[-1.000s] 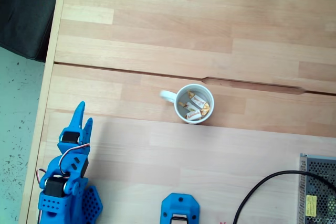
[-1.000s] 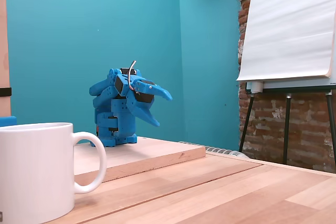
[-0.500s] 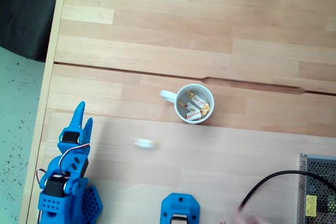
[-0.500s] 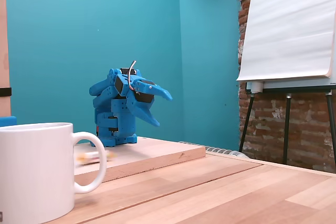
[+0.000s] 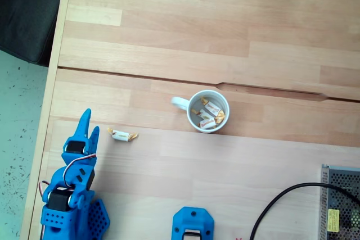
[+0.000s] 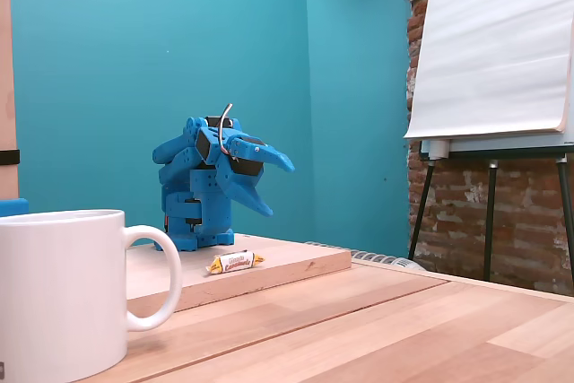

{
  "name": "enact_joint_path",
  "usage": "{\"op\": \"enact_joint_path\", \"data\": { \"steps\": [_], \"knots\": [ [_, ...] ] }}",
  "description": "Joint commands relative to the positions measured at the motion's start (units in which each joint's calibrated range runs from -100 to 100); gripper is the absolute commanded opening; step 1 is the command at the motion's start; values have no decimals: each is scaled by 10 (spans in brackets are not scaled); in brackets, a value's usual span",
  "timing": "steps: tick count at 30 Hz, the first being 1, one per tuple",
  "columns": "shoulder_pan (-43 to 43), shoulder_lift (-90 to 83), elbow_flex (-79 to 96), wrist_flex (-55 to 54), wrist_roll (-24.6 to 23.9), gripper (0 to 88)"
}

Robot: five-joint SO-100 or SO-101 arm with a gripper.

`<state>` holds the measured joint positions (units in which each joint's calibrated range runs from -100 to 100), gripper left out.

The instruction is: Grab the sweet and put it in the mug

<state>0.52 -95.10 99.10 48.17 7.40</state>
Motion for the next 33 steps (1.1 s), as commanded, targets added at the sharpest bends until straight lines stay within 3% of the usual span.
{"op": "enact_joint_path", "data": {
  "steps": [1, 6, 19, 27, 33],
  "knots": [
    [-4, -3, 9, 1, 0, 284],
    [-7, -3, -12, 1, -5, 284],
    [-5, 6, -312, 9, -6, 284],
    [3, 7, -294, 13, -6, 284],
    [2, 12, -328, 80, -6, 284]
  ]
}}
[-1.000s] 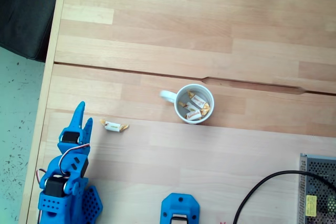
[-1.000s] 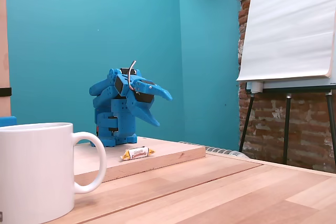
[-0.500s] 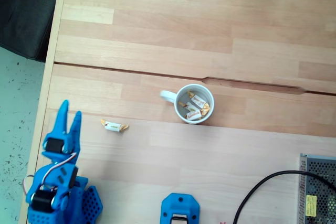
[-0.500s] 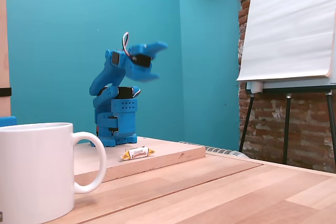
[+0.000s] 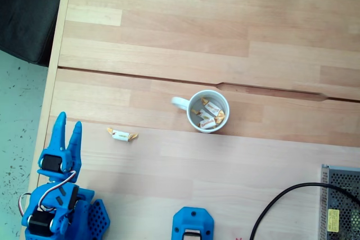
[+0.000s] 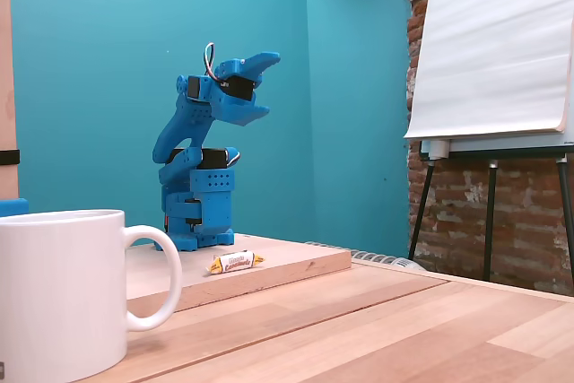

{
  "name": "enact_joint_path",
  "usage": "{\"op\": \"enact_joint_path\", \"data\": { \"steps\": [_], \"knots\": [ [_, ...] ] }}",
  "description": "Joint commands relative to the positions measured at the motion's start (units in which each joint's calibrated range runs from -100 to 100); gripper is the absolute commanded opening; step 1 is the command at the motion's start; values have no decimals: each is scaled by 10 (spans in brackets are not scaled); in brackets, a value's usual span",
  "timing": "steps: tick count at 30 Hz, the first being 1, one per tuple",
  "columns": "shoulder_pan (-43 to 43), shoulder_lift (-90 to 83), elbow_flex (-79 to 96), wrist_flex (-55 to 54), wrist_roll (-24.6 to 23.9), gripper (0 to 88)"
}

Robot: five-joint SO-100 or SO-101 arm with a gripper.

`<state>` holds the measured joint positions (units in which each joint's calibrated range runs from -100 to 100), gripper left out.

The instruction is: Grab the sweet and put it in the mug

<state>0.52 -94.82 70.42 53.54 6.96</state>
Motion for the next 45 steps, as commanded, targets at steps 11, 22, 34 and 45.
{"op": "enact_joint_path", "data": {
  "steps": [11, 22, 34, 45],
  "knots": [
    [4, 323, -244, 138, -2, 284],
    [84, 546, -272, 203, 4, 284],
    [142, 644, -216, 198, 5, 284],
    [176, 681, -193, 198, 3, 284]
  ]
}}
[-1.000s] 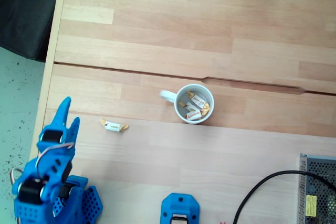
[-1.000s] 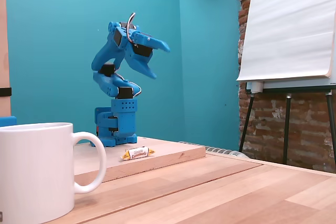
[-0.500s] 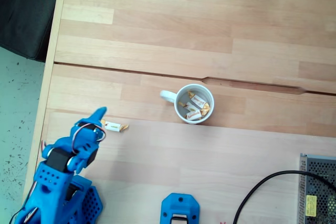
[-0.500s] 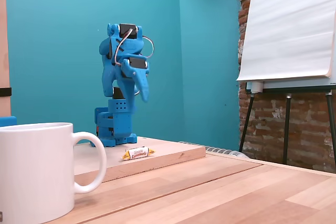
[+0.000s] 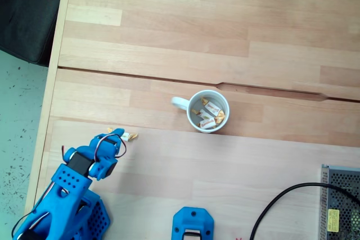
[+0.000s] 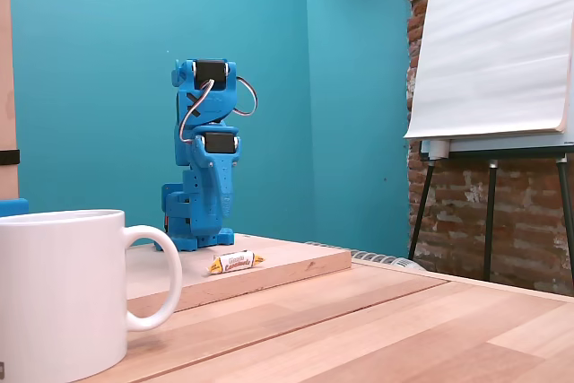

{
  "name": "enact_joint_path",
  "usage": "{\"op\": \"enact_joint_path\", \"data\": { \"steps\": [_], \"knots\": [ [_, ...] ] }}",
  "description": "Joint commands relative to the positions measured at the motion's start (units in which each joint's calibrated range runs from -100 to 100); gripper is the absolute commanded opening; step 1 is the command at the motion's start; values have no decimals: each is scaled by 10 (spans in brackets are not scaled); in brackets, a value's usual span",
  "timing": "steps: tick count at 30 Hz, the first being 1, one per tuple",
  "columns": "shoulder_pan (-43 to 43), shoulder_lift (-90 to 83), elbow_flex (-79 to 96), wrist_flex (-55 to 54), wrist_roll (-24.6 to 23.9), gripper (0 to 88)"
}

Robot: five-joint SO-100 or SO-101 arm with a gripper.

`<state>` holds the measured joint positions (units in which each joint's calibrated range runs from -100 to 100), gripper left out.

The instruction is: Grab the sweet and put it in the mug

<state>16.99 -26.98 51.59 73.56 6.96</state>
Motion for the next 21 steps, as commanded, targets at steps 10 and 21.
{"op": "enact_joint_path", "data": {
  "steps": [10, 21],
  "knots": [
    [1, 5, -4, -14, 2, 284],
    [1, 62, -7, -119, 4, 283]
  ]
}}
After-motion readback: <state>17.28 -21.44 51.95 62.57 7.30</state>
